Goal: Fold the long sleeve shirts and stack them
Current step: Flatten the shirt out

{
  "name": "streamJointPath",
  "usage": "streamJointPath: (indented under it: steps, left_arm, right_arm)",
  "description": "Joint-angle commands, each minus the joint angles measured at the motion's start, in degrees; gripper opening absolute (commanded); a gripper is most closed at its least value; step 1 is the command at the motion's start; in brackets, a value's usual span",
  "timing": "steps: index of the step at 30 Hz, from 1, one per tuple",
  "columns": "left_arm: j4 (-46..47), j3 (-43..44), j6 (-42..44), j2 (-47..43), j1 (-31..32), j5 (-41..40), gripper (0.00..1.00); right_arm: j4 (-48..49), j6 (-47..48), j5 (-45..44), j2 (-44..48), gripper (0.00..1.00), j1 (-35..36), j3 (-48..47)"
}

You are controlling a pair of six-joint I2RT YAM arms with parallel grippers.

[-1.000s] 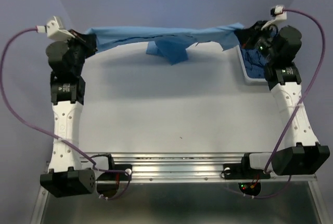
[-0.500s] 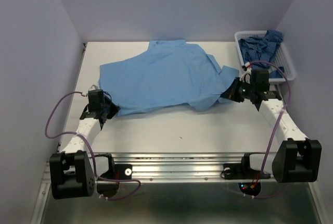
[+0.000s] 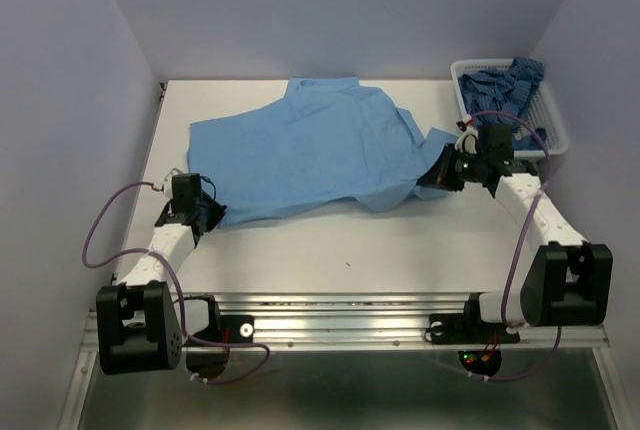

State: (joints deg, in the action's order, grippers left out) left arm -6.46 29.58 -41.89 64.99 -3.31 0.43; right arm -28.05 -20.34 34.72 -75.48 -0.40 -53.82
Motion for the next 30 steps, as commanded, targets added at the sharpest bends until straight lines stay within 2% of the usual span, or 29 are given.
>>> streamJointPath:
  steps: [1,6,8,9,10,11,12,13,15,16,18,19,22,30]
  left_arm:
    - [-0.1,0.2,-0.7,-1.7,0.1,-3.1,0.01]
    - [-2.2,1.0,-1.3,-2.1,0.2,-4.6,0.03]
    - [-3.6,1.2,-1.4,-3.4,0.2,-4.8,0.09]
    - [-4.1,1.1,-1.4,-4.0,0.1,-5.1,0.16]
    - [-5.1,1.0,-1.7,-4.5,0.2,-5.2,0.25]
    - [-5.7,1.0,-1.9,-6.0,0.1,-5.3,0.50]
    - [-6.5,0.9,-2.1,-6.9,0.2,-5.4,0.68]
    - [-6.9,0.9,-2.3,-8.7,0.2,-5.3,0.98]
    - [-8.3,1.7,-2.5,-11.5,0.1,-5.0,0.99]
    - [-8.8,2.2,-2.4,-12.4,0.1,-4.9,0.99]
    - [-10.7,3.5,-2.2,-14.2,0.1,-4.8,0.99]
    - [-11.2,5.1,-1.9,-15.7,0.1,-4.9,0.99]
    - [-13.0,8.4,-1.3,-17.7,0.1,-5.9,0.99]
    - [-14.2,12.3,0.4,-17.5,0.1,-7.4,0.99]
  right_arm:
    - [4.1,1.8,0.9,-6.7,0.01,1.2,-10.7]
    - [3.4,4.9,-6.9,-20.6,0.02,5.5,-24.0]
    - [1.1,5.7,-10.7,-25.1,0.06,6.3,-31.2]
    - [0.1,6.1,-11.4,-27.2,0.09,6.3,-31.3]
    - [-0.8,6.5,-12.4,-30.7,0.14,6.3,-35.3]
    - [-1.0,7.1,-13.2,-32.3,0.20,6.3,-37.0]
    - [-1.1,7.9,-13.7,-33.5,0.21,6.3,-39.4]
    - [-1.9,9.2,-15.2,-35.2,0.30,6.3,-40.6]
    - [-4.5,10.7,-18.0,-35.6,0.41,6.3,-42.7]
    - [-4.6,11.9,-19.0,-34.9,0.61,6.3,-42.4]
    - [-4.5,12.7,-21.5,-32.7,0.78,6.3,-40.8]
    - [-4.0,12.7,-24.3,-30.3,1.00,6.3,-38.8]
    - [-3.0,12.1,-29.2,-26.5,1.00,6.3,-35.8]
    - [2.7,9.4,-28.7,-15.3,1.00,6.3,-26.2]
